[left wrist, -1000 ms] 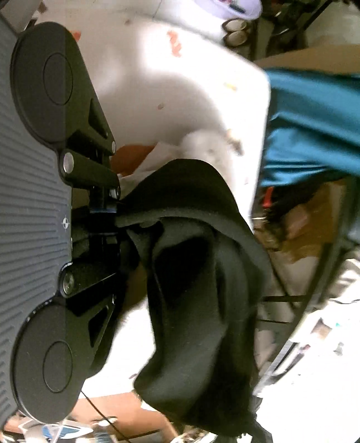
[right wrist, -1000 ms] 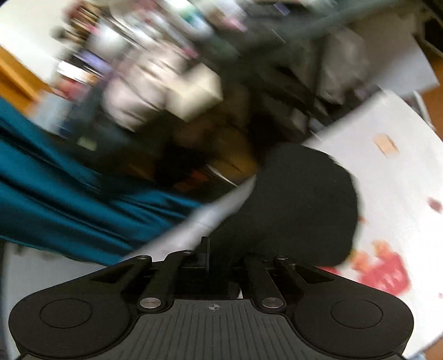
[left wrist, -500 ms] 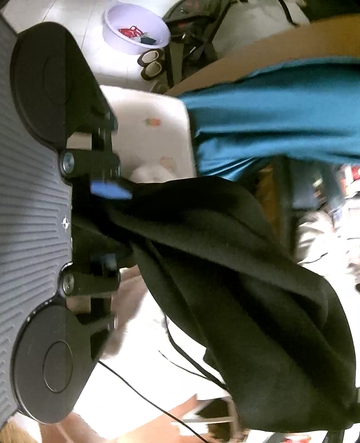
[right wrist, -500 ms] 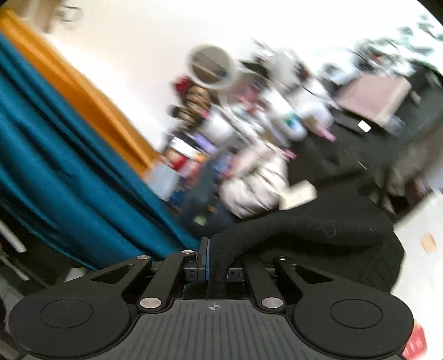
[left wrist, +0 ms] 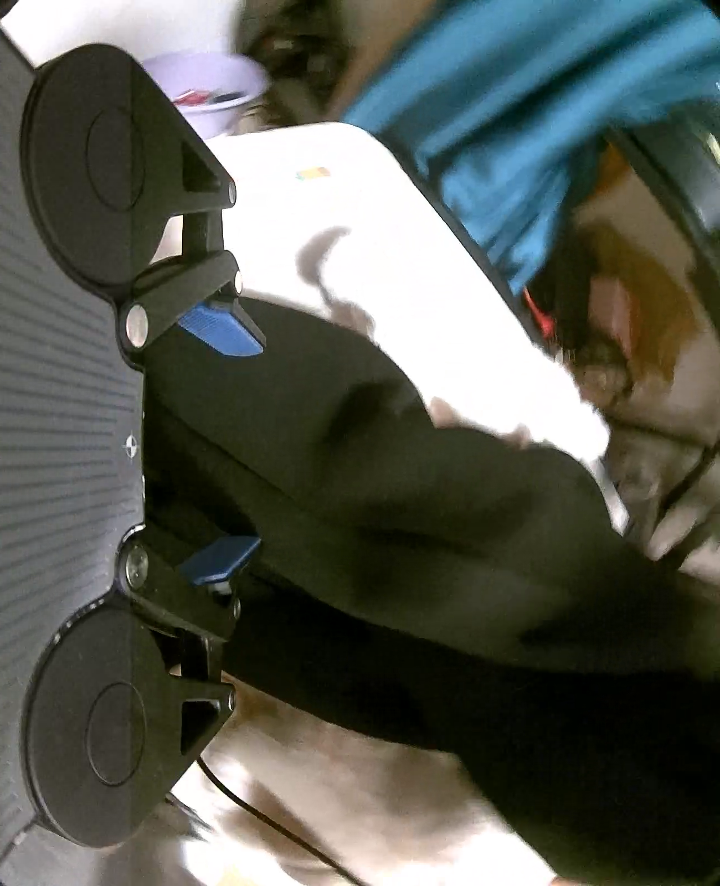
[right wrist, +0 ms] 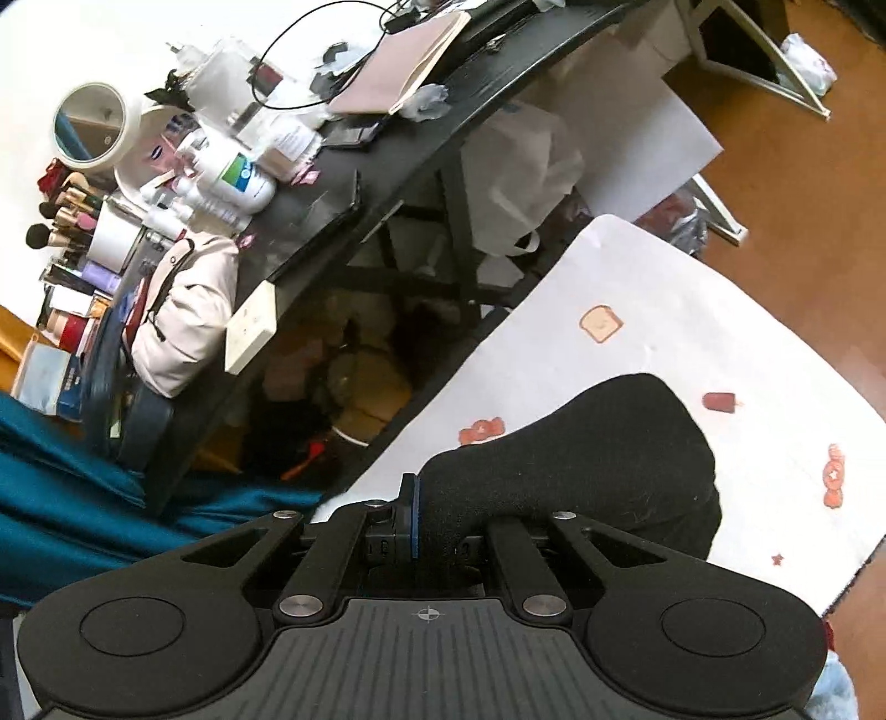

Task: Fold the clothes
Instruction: 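Lift the black garment off the mat with both grippers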

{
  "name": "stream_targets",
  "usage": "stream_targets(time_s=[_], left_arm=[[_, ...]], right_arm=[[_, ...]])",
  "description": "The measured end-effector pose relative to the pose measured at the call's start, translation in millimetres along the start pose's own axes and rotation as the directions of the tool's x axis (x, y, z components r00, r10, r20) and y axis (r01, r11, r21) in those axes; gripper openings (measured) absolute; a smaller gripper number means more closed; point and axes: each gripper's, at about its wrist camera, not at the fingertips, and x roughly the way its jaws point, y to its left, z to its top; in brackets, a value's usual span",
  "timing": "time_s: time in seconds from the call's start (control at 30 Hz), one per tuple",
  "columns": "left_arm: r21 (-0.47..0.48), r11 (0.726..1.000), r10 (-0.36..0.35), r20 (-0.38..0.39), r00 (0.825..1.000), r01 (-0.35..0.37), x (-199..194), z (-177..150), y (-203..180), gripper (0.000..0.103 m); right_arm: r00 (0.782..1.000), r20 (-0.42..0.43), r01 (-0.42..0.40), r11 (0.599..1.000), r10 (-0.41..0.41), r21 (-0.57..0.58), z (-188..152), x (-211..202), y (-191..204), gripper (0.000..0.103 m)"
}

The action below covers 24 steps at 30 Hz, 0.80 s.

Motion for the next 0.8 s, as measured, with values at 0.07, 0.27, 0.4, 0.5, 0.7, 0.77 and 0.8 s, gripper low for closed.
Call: stream_targets(time_s=[0.07,0.27,0.4,0.5,0.7,0.77,0.8], left_arm=[[0.051,0.999,-0.019,0.001,1.0,0.019,9.7,4.2,-8.8,0.081],[-0.005,0.999,-0.037,0.004,0.999,0.037,38.0,13.4,-12.4,0.088],[-0.182,0.979,-0.071,0.095,0.993,0.088,28.6,16.8,16.2,0.03],[-0.282,0.957,-0.022,0.169,0.985,0.07,11.9,19.2,39.0,0.015],[-0.188,0.981,0.064,0.1,0.993,-0.044,34.3,22.1,34.2,0.059],[-0.142,0.984,0.118,0.052,0.992,-0.109,42.6,23.3,23.4,0.079],[-0.126,0.982,0.145,0.031,0.989,-0.14,48.2,25.2,20.3,0.083]], right_arm=[[1.0,0.007,-0.001,1.0,0.001,-0.001,-0.6,2.0,1.9,0.003],[1.0,0.026,0.004,1.0,-0.004,-0.006,9.4,10.1,17.1,0.003],[0.999,0.027,0.022,1.0,-0.022,0.015,9.9,16.0,14.0,0.003],[0.999,0.025,0.038,0.999,-0.038,0.027,5.0,17.7,7.7,0.003],[0.997,0.001,0.075,0.995,-0.076,0.061,-3.3,30.4,-6.4,0.003],[0.995,-0.007,0.097,0.994,-0.097,0.059,-6.7,35.3,-9.2,0.003],[0.994,-0.01,0.105,0.993,-0.105,0.06,-7.7,37.1,-11.5,0.003]])
